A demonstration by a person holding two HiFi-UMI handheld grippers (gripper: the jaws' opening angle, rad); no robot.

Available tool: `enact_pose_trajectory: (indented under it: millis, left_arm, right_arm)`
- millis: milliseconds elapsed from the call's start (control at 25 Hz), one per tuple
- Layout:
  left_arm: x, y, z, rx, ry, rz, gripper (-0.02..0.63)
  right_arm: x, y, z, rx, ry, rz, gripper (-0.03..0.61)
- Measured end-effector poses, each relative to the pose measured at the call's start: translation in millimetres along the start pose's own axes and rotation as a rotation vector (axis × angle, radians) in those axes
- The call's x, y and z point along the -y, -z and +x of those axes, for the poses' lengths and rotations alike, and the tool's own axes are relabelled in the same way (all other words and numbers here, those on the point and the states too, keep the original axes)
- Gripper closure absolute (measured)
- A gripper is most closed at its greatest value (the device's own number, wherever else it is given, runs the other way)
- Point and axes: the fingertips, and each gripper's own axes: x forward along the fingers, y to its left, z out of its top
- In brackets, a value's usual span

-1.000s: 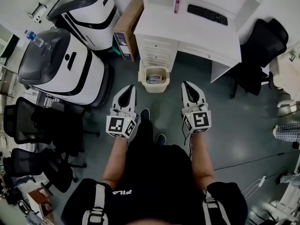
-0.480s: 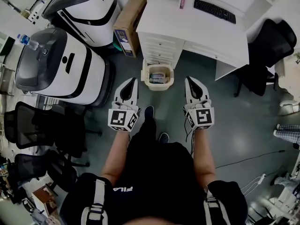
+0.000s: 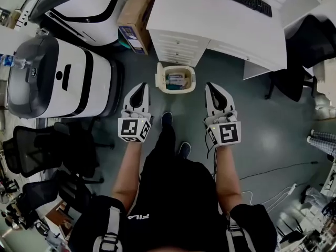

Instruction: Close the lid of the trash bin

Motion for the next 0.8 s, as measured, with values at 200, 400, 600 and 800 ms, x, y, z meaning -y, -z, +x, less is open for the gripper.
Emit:
enact_pose_trajectory:
  millis: [200,400,600,800]
  left_arm:
    - [-32,62,47,-0.092,-0.016,-0.057,0.611]
    - [-55,123,76,-0.207,0.004,-0.077,0.611]
    - [-74,186,98,-0.298,0.011,-0.094,0.611]
    - [-88,239,113,-0.367,0.022,-0.126,0.609]
  right_arm:
    - [9,35,30,-0.041,0.003,0.022,0.574]
    - [8,62,46,-0.064,0.005,0.05,0.574]
    - [6,87,59,-0.071,0.006,0.059,0.574]
    - [-2,112,72,-0.087,0.017,0.076,0.574]
